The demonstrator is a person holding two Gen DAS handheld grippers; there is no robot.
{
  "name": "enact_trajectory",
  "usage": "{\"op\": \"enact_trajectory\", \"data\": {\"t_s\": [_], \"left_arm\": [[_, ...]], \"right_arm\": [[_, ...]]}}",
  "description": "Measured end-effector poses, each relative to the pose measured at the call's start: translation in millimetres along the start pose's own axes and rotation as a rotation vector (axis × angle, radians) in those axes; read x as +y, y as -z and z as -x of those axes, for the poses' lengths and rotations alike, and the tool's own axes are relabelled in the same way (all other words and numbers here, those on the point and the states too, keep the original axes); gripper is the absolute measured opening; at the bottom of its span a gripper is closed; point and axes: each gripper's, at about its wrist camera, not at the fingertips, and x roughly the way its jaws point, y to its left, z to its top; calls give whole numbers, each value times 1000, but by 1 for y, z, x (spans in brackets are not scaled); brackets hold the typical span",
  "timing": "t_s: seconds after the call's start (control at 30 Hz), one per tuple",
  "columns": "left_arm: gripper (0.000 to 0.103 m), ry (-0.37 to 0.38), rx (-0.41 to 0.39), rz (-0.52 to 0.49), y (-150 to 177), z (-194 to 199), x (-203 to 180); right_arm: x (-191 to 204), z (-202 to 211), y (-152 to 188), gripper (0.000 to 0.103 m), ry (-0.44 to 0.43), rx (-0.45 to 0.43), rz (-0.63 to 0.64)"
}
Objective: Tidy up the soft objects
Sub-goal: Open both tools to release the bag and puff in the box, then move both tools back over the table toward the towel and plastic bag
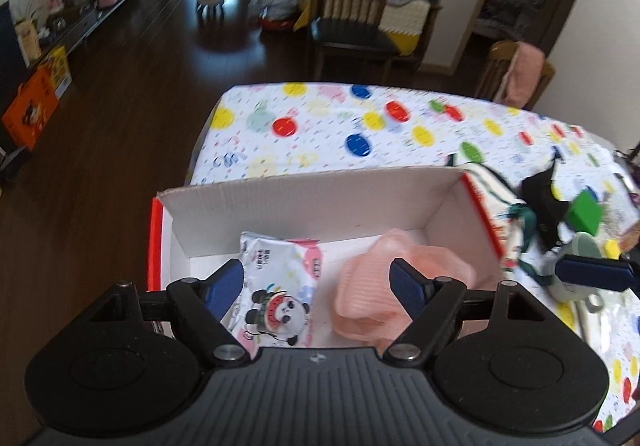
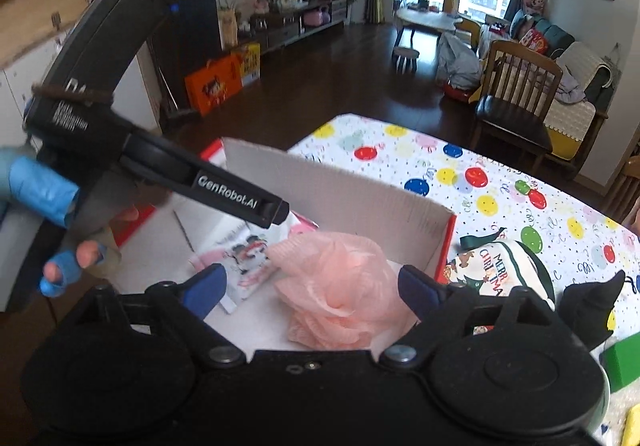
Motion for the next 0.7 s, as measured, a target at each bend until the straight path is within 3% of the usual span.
{"op": "enact_trajectory", "data": {"t_s": [0.27, 0.7], "left_arm": [[80, 45, -95, -55, 12, 40, -21], [87, 117, -190, -195, 37, 77, -76]], "right_arm": [[-10, 50, 11, 98, -5, -84, -64], [-32, 115, 55, 102, 71, -209, -159]]}}
